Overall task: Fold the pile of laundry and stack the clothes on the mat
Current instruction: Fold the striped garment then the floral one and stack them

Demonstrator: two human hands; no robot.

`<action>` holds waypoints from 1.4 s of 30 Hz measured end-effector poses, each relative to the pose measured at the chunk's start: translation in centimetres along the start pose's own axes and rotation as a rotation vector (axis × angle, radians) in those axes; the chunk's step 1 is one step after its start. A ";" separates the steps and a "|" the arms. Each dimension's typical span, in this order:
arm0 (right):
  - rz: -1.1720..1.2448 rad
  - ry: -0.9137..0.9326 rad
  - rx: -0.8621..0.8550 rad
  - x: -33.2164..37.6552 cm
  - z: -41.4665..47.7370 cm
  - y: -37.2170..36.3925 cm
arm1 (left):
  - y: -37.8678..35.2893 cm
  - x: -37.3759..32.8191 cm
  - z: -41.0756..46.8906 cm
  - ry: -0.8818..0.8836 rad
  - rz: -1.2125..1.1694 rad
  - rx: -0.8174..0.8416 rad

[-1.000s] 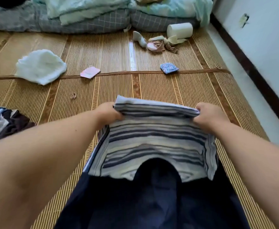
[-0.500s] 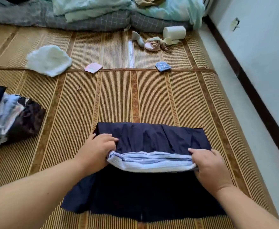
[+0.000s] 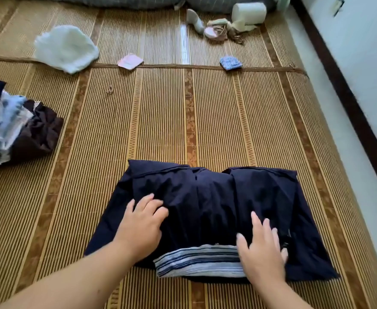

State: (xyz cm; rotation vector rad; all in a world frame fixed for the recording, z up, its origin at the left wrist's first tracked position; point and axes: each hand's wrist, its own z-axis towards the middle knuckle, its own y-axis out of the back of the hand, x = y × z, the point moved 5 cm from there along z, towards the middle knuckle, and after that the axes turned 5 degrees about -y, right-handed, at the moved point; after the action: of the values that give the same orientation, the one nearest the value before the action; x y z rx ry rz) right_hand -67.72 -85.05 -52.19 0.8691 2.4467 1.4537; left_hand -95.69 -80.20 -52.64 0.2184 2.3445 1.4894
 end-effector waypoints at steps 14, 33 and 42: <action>-0.104 0.465 0.161 13.9 13.2 2.1 | -3.1 -1.1 3.3 0.447 0.024 0.353; -0.628 0.651 0.328 1.5 -0.7 -7.4 | -4.4 2.0 -0.1 -0.488 0.328 0.517; -0.522 0.832 0.080 -0.8 -0.2 -2.2 | -1.7 0.9 3.0 -0.546 0.271 0.289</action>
State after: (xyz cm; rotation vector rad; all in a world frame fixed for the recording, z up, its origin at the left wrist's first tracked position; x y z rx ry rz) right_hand -68.05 -86.39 -54.07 -0.4862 2.9337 1.7085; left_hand -95.28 -78.18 -55.53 0.9224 2.1120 1.0096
